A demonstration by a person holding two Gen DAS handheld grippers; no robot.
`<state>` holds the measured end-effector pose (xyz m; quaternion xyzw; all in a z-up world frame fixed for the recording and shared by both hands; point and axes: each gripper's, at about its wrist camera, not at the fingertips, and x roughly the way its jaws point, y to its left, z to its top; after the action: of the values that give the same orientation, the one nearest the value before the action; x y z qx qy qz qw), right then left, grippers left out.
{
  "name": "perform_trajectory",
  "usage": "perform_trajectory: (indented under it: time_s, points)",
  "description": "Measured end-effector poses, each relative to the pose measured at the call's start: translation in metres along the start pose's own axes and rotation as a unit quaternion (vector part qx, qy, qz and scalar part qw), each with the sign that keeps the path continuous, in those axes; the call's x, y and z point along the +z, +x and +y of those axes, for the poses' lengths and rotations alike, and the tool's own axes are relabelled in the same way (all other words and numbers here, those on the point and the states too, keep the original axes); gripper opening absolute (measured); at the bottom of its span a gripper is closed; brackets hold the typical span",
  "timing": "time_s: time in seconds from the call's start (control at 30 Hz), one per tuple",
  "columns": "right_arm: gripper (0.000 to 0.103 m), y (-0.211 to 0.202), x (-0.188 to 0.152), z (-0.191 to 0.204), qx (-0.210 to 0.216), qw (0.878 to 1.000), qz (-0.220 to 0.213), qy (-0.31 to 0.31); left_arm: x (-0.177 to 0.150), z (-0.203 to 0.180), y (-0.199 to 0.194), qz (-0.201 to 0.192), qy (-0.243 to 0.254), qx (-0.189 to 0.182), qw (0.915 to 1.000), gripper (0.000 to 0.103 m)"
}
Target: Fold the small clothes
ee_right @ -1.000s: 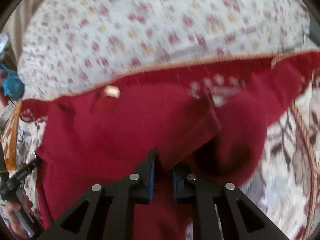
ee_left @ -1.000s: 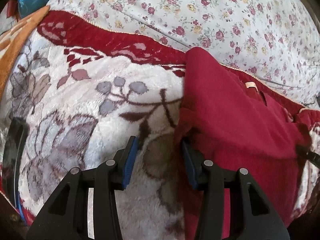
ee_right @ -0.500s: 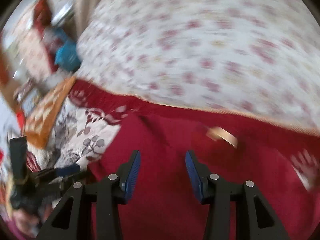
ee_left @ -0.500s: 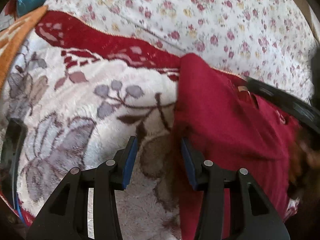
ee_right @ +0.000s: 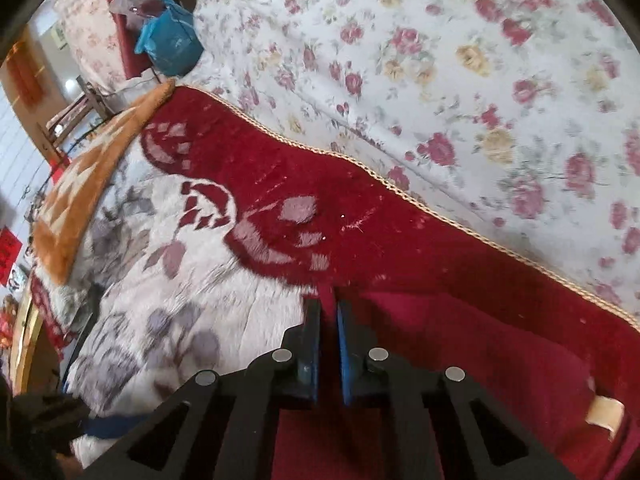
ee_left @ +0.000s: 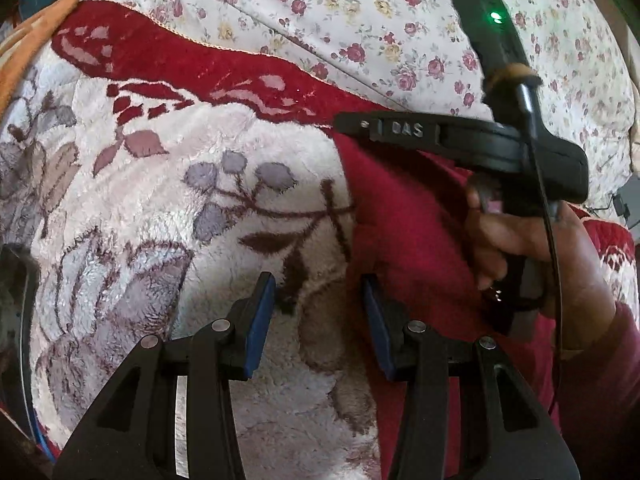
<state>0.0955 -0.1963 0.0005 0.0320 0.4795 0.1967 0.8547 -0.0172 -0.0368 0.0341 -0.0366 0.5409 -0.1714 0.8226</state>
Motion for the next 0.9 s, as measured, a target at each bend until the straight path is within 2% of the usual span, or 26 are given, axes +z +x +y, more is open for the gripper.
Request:
perform_trajectory:
  time_s: [0.13, 0.27, 0.3, 0.33, 0.37, 0.4, 0.5, 0.63, 0.73, 0.77, 0.8, 0.83, 0.87, 0.9]
  points:
    - [0.007, -0.003, 0.005, 0.001, 0.009, 1.0, -0.012, 0.016, 0.0, -0.001, -0.001, 0.0, -0.002, 0.0, 1.0, 0.044]
    - [0.008, -0.039, 0.0, 0.003, 0.02, 0.999, -0.038, 0.028, -0.001, 0.003, -0.009, -0.008, -0.011, -0.004, 0.9999, 0.044]
    - [0.022, -0.051, -0.006, 0.005, 0.024, 0.999, -0.037, 0.026, -0.002, 0.005, -0.011, -0.011, -0.014, -0.003, 0.9998, 0.044]
    - [0.052, -0.063, -0.013, 0.007, 0.027, 0.999, -0.038, 0.02, -0.002, 0.005, -0.012, -0.013, -0.017, 0.001, 0.9998, 0.044]
    - [0.063, -0.075, -0.023, 0.011, 0.025, 0.999, -0.04, 0.01, -0.002, 0.005, -0.013, -0.013, -0.019, 0.0, 0.9997, 0.044]
    - [0.07, -0.085, -0.032, 0.014, 0.009, 0.999, -0.046, -0.006, -0.002, 0.005, -0.014, -0.014, -0.02, -0.001, 0.9997, 0.044]
    - [0.07, -0.087, -0.041, 0.012, -0.065, 0.996, -0.043, -0.04, -0.006, 0.002, -0.024, -0.027, -0.018, -0.019, 0.9993, 0.044]
    - [0.07, -0.061, -0.022, -0.012, -0.028, 0.999, -0.019, 0.002, -0.008, -0.005, -0.034, -0.046, -0.005, -0.051, 0.9976, 0.044]
    - [0.069, -0.036, -0.008, -0.009, 0.004, 1.0, -0.006, -0.028, -0.007, -0.011, -0.019, -0.015, 0.007, -0.061, 0.998, 0.044]
    - [0.065, -0.024, -0.006, -0.007, 0.014, 0.999, 0.006, -0.041, -0.007, -0.012, -0.015, -0.004, 0.008, -0.063, 0.998, 0.044]
    - [0.039, -0.013, -0.006, -0.006, 0.015, 0.998, 0.025, -0.051, -0.007, -0.012, -0.008, 0.009, 0.009, -0.061, 0.9981, 0.044]
    - [0.03, -0.004, -0.007, -0.004, 0.015, 0.997, 0.044, -0.062, -0.007, -0.011, -0.005, 0.014, 0.009, -0.056, 0.9983, 0.044]
    - [0.025, -0.004, -0.008, -0.001, 0.016, 0.997, 0.035, -0.072, -0.006, -0.01, -0.004, 0.014, 0.008, -0.058, 0.9982, 0.044]
    - [0.01, -0.006, -0.007, 0.002, 0.026, 0.996, 0.029, -0.083, -0.006, -0.009, -0.005, 0.012, 0.008, -0.06, 0.9981, 0.044]
